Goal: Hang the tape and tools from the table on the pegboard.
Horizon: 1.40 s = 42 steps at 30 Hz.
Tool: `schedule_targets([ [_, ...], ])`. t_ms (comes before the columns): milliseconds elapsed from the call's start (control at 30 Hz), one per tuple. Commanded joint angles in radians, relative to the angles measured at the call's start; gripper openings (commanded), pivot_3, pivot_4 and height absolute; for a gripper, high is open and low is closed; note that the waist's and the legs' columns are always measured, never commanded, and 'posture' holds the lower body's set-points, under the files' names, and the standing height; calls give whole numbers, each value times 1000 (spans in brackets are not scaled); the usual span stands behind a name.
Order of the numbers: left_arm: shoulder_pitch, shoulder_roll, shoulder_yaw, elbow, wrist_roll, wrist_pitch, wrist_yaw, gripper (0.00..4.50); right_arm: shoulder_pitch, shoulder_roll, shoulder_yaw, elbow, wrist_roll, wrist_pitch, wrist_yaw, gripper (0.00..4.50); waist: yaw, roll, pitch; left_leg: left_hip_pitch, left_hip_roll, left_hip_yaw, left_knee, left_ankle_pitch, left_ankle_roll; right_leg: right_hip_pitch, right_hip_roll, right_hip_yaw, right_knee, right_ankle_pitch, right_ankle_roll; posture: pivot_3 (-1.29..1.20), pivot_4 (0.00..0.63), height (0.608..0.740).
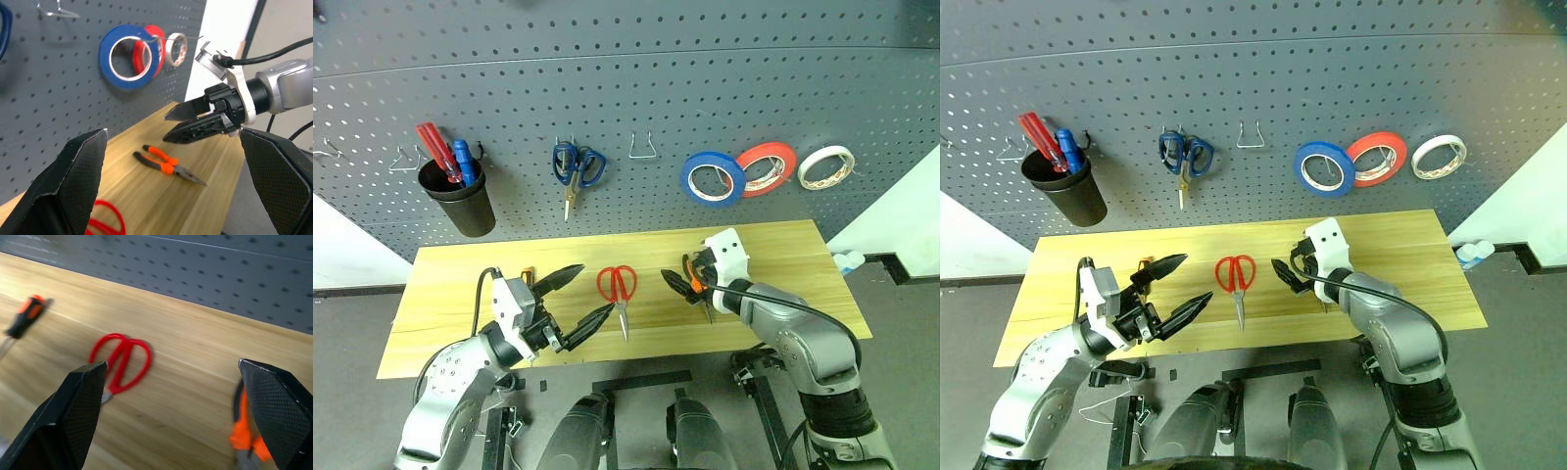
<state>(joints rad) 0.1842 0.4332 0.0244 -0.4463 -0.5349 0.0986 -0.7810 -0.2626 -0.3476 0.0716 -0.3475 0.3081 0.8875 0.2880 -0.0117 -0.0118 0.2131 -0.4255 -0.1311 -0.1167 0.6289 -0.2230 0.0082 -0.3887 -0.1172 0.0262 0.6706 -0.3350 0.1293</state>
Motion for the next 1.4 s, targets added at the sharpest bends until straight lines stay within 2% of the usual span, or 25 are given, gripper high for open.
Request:
schedule_targets([
  [33,32,19,42,-48,-18,16,17,4500,-28,20,5,24,-45,3,-50,4483,1,0,1,0,0,0,0,0,0,0,0,0,0,0,0,52,240,740],
  [433,137,82,66,-54,18,81,40,4500,-79,67,15,153,-160,10,-145,4483,1,1,6,0,0,0,-2,0,1,0,0,1,-3,0,0,57,262,740],
  [1000,130,85,61,-64,9,114,29,4500,-222,166,49,508,-273,-136,-184,4483,-1,2,18,0,0,0,-8,0,1,-1,0,1,-7,0,-1,58,276,740],
  [1400,132,85,61,-71,10,129,28,4500,-261,189,19,574,-314,-153,-228,4483,-2,2,27,0,0,0,-10,0,0,-2,-1,1,-7,0,-1,59,280,740],
])
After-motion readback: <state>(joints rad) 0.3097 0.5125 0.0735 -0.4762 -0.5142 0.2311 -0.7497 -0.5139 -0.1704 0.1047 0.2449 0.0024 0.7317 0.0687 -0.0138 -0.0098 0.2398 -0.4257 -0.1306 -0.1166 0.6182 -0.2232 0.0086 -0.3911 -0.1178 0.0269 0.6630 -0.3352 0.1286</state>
